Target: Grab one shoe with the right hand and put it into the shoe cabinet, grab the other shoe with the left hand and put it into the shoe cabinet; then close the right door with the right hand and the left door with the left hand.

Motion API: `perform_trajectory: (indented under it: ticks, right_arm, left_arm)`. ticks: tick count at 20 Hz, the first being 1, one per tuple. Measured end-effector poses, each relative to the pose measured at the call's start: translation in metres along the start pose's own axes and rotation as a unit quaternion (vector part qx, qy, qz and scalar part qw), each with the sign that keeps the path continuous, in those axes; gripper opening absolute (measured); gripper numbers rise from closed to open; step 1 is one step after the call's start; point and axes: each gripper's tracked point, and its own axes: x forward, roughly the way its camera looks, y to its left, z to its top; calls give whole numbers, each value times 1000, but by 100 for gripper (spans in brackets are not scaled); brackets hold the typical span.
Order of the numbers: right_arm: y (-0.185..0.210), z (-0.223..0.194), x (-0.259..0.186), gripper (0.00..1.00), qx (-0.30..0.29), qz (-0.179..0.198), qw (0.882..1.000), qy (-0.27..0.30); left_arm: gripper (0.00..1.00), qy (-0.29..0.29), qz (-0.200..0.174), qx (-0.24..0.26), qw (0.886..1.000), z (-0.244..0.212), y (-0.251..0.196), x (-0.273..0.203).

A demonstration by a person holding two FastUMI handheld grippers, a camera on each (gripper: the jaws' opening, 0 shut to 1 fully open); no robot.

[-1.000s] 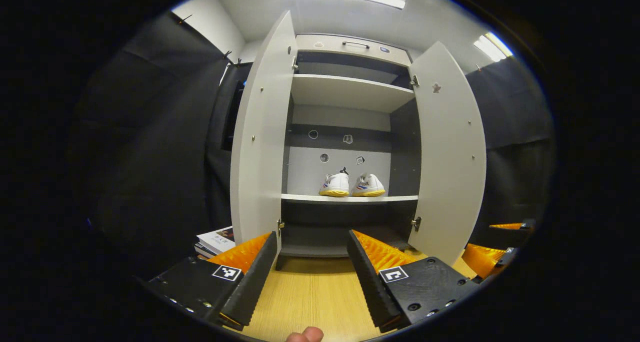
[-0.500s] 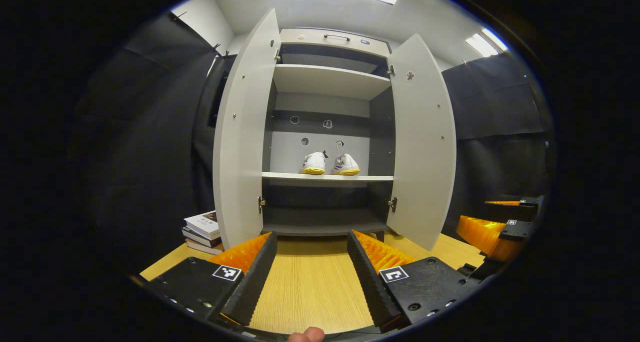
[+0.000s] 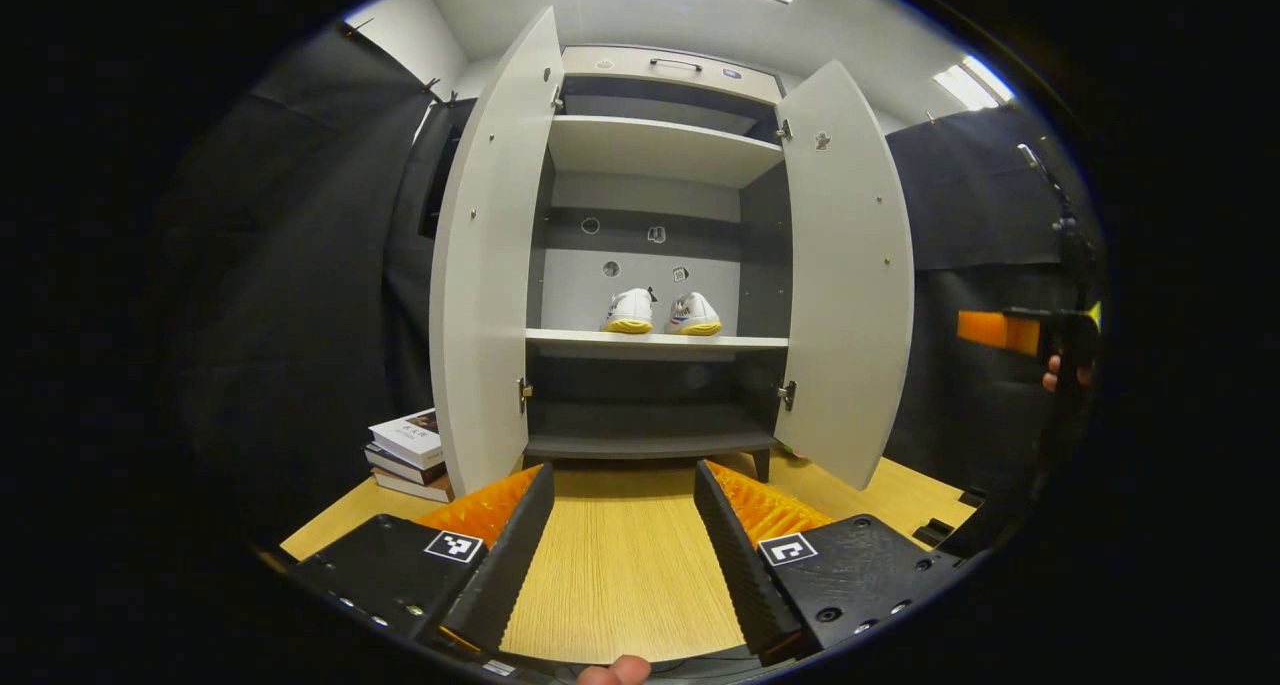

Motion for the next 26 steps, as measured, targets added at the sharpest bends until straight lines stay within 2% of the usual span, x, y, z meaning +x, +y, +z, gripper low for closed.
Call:
perform_trajectory:
  ticks: [7, 13, 17, 19, 20, 21, 22, 23, 24, 25, 26]
  right_arm:
    - [-48, 55, 86, 100, 15, -43, 999, -8]
    - [-54, 84, 135, 100, 0, -47, 999, -8]
    - [-55, 92, 144, 96, 0, -52, 999, -11]
    - [-47, 92, 142, 97, 8, -37, 999, -10]
    - [-43, 93, 141, 90, 4, -31, 999, -10]
    - [-39, 93, 140, 95, -1, -28, 999, -15]
    - [-35, 95, 138, 94, -8, -25, 999, -19]
    - [-31, 94, 137, 87, -11, -21, 1000, -20]
    - [-25, 93, 134, 87, -8, -14, 1000, -19]
    - [-17, 92, 133, 94, -4, -7, 1000, -19]
    - [-10, 93, 132, 88, -2, -2, 1000, -20]
  left_arm:
    - [84, 9, 6, 12, 1000, -3, 5, -4]
    - [84, 19, 10, 15, 1000, -7, 6, 1]
    - [85, 30, 10, 11, 999, -15, 5, 4]
    - [84, 35, 7, 7, 999, -18, 2, 6]
    - [85, 37, 4, 6, 999, -18, 0, 7]
    - [85, 36, 2, 5, 999, -17, -2, 8]
    - [85, 36, -1, 6, 999, -18, -4, 8]
    - [85, 35, -3, 6, 999, -17, -5, 8]
    - [85, 35, -4, 6, 999, -18, -6, 8]
    - [85, 34, -5, 6, 999, -18, -7, 9]
    - [85, 34, -5, 6, 999, -18, -6, 9]
